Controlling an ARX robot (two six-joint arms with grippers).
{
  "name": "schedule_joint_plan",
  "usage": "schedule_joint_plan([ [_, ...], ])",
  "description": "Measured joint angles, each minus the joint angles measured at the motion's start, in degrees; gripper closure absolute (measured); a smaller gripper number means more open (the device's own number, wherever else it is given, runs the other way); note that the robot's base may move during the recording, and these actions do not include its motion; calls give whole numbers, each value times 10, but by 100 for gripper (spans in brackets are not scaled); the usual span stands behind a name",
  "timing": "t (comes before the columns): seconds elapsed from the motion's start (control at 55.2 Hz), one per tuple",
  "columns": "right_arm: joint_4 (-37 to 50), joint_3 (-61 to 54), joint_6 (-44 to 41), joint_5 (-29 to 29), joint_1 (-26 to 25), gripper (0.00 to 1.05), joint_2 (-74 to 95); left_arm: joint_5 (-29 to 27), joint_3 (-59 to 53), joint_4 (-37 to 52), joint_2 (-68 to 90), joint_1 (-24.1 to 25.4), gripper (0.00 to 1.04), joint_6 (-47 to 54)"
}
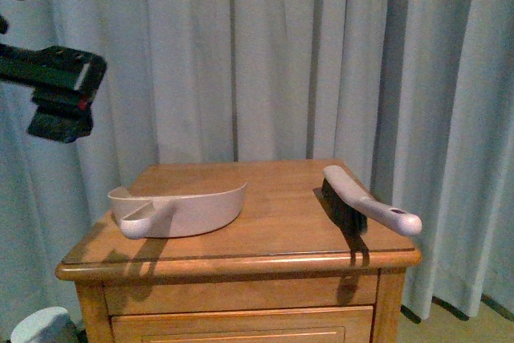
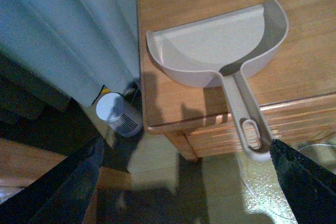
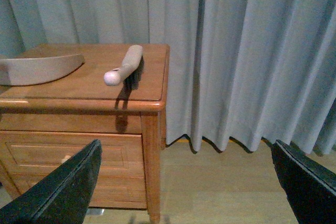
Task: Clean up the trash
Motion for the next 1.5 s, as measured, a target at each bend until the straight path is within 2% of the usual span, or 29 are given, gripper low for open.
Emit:
schedule_joint_plan([
  [0.272, 0, 0, 0, 0, 0, 7, 0, -8, 88, -27, 120, -46, 8, -59],
  [0.562, 0, 0, 0, 0, 0, 7, 0, -9, 124, -26, 190, -76, 8, -78],
  [1.504, 0, 0, 0, 0, 0, 7, 0, -3, 79, 39, 254, -42, 8, -83],
])
